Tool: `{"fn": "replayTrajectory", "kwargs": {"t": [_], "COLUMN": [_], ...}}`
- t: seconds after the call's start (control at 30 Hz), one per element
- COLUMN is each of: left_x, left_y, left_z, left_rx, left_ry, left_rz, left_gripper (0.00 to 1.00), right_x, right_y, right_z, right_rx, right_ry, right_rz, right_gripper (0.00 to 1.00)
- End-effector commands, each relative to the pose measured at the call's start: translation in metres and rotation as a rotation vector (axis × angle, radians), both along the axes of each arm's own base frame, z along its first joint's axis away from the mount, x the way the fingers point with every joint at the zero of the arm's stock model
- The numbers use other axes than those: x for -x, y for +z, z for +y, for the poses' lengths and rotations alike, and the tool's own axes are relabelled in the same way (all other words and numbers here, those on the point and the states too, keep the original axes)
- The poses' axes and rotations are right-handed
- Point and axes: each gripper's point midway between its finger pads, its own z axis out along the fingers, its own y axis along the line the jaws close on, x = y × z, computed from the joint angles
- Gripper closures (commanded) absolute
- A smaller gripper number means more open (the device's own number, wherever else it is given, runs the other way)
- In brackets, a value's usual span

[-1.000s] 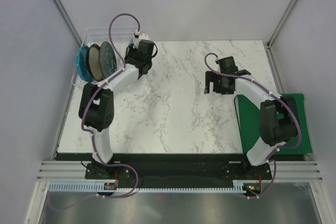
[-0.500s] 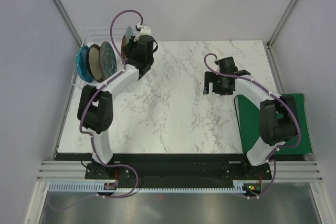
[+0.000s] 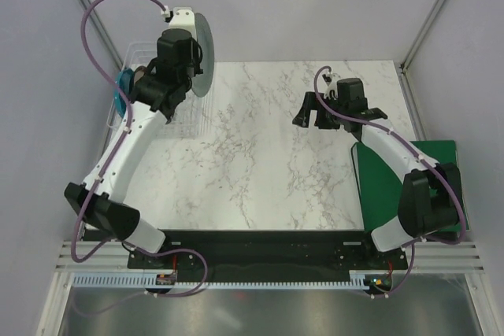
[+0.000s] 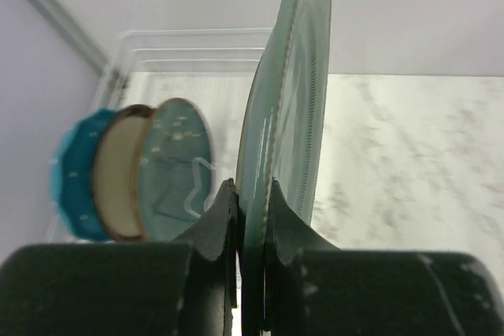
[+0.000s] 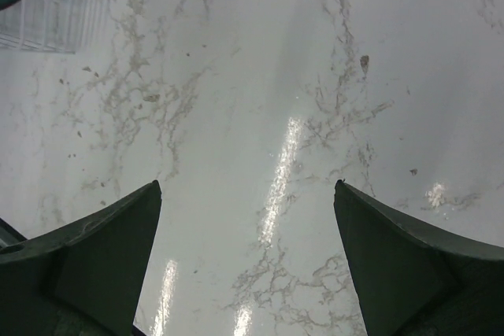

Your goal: Unload the plates from the dish rack

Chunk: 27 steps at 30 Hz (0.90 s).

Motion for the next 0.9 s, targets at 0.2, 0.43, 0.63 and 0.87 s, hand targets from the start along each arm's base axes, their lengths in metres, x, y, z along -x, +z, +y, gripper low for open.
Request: {"fn": "replayTrajectory", "kwargs": {"t": [0.2,0.43,0.63,0.87], "left_x": [0.04,0.06,0.065,0.067], "left_y": [-0.045,-0.072,-0.07,-0.089], "left_z": [-0.122,-0.158,-0.167,-0.175], "left_rx": [0.682,1.001,1.148,1.273], "left_ry": [-0.54,-0.774,-0.858,-0.89], "left_rz": [0.093,0.131,0.106,0.164], "left_gripper": [0.98,0.98,0.98,0.98], "right_x": [-0.002,-0.003,-0.002,-0.002], "right_y": [0.069,0.068,0.046,0.045], "right_z": [0.015,0.013,0.029,0.044], "right_rx": [-0.153,-0.224,-0.318,-0.419], "right_ry": [0.034,0.039,0.095,0.154], "right_rz": [-0.22,-0.219,-0.142,-0.15], "right_gripper": [0.02,0.02,0.02,0.02]}}
